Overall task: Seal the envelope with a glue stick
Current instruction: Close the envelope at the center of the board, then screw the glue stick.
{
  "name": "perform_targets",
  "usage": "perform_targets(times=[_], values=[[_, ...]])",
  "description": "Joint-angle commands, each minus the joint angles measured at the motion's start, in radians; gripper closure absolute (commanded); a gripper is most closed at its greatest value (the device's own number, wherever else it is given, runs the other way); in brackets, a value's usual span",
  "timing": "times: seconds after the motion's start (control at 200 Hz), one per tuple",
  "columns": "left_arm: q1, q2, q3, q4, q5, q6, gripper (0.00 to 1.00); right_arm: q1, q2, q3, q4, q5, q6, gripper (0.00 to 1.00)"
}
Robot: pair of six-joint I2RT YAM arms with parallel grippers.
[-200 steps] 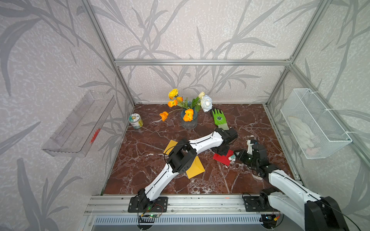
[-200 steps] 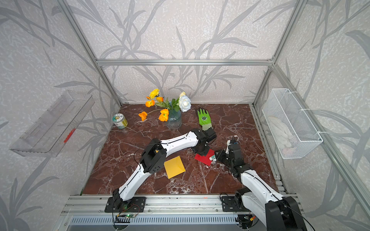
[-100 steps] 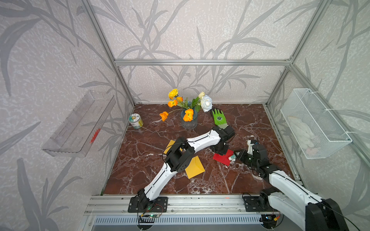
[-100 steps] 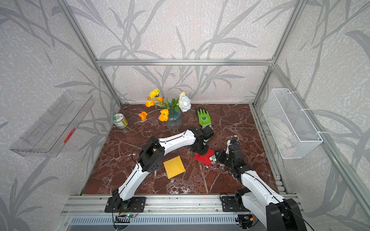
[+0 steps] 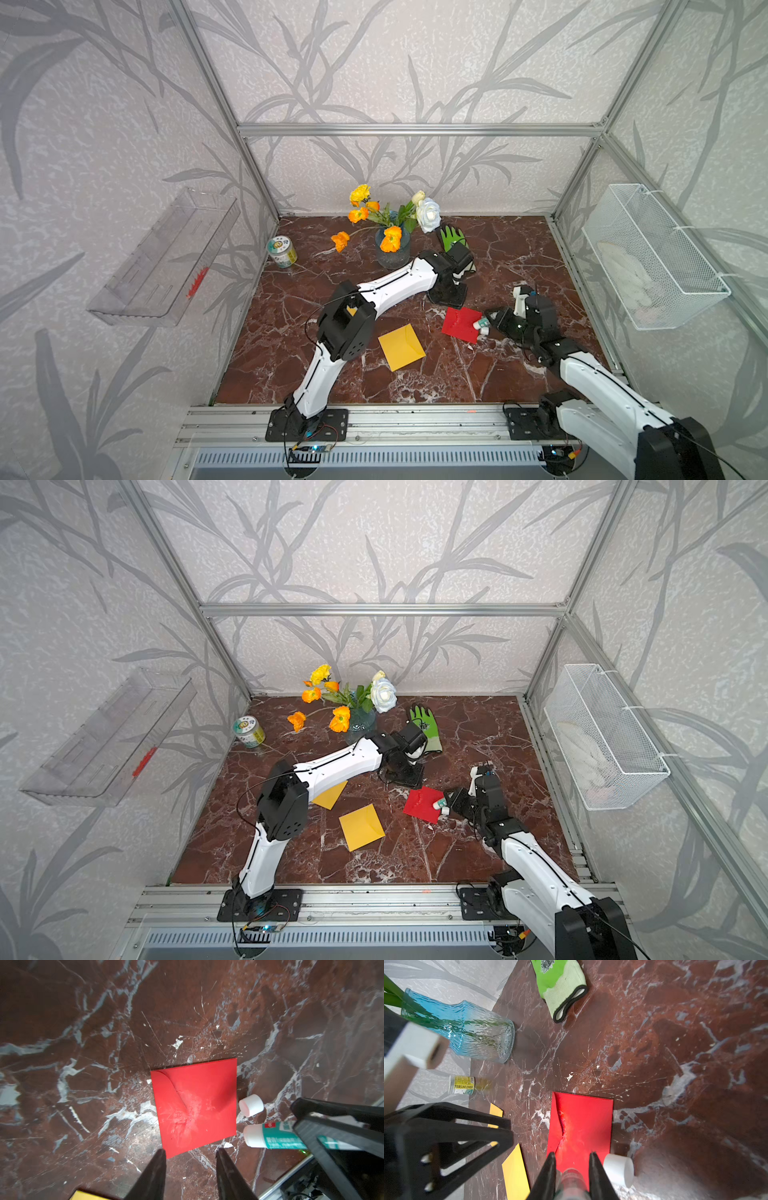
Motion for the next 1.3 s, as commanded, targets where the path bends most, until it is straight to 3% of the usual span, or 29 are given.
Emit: perform_targets(times=[0.0, 0.22, 0.38, 0.585, 0.99, 1.195, 1.295], values=[[0.029, -0.052, -0.077, 0.061, 0.057, -0.008, 0.58, -0.004, 0.0, 0.043, -0.021, -0.011, -0.013, 1.0], [0.065, -0.153, -0.257, 0.265, 0.355, 0.104, 0.56, -0.004, 0.029, 0.122, -0.085, -0.074, -0.077, 1.0], [0.065, -0.239, -0.395, 0.406, 0.523, 0.224, 0.45, -0.004, 0.096, 0.217, -0.174, -0.22, -0.147, 1.0], [0.063, -0.28, -0.45, 0.457, 0.553, 0.276, 0.39, -0.004, 0.182, 0.285, -0.204, -0.385, -0.176, 1.0], [0.026, -0.22, -0.425, 0.441, 0.561, 0.3, 0.39, 0.02, 0.201, 0.287, -0.138, -0.457, -0.131, 1.0], [0.015, -0.208, -0.437, 0.454, 0.548, 0.294, 0.43, 0.035, 0.222, 0.28, -0.094, -0.484, -0.1, 1.0], [0.008, -0.202, -0.44, 0.482, 0.557, 0.272, 0.52, 0.049, 0.235, 0.277, -0.07, -0.485, -0.088, 1.0]])
